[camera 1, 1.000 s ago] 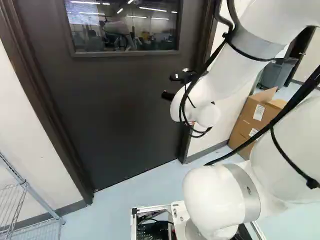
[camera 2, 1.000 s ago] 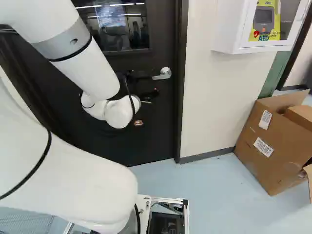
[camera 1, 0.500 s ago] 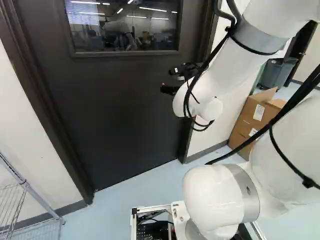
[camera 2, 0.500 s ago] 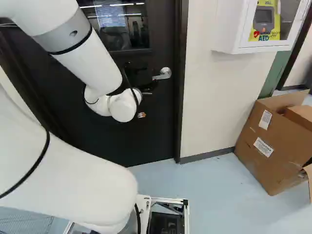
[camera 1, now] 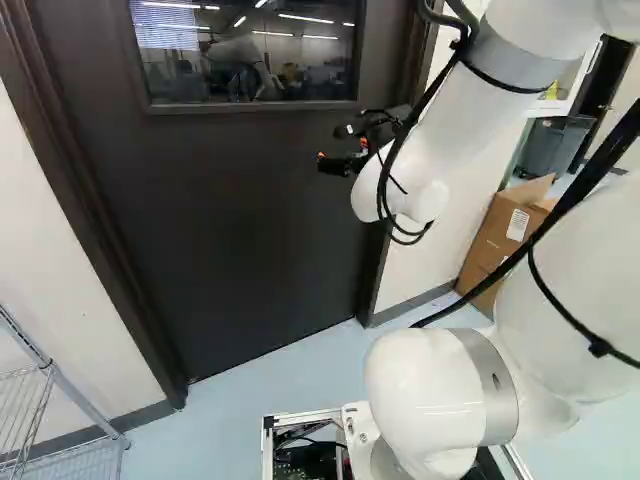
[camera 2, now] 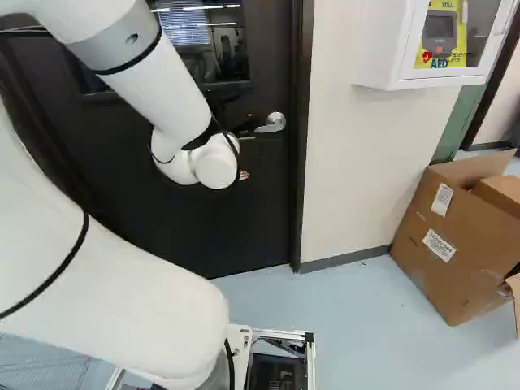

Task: Open the door and move inside

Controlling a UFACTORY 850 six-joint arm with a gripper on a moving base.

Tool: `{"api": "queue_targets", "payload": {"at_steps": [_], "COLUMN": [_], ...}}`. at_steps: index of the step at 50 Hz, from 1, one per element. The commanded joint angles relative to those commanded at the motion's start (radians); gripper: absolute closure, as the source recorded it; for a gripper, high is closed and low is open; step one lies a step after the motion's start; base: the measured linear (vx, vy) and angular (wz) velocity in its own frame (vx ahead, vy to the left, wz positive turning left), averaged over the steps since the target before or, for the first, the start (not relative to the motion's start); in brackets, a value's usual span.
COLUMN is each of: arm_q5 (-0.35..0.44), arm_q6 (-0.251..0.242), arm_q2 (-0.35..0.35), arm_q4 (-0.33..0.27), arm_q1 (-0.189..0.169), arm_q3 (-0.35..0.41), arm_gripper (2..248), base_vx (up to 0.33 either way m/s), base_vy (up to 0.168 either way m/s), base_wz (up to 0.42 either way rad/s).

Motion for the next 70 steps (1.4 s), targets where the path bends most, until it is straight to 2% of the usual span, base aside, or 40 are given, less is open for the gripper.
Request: {"api": "queue_targets", "payload": {"at_steps": [13, 52, 70], "arm_q5": [0.014, 0.014, 0.014], "arm_q6": [0.000, 0.000, 0.000], "arm_q2": [-0.042, -0.228, -0.270], "arm_q4": [-0.046, -0.048, -0.048], "arm_q1": [-0.019, -0.033, -0.033], "arm_q3": [-0.055, -0.159, -0.158], "arm_gripper": [3, 3, 3], "base_vx": [0.000, 0.000, 0.000], "base_vy": [0.000, 0.000, 0.000], "base_wz": [0.000, 0.000, 0.000]}}
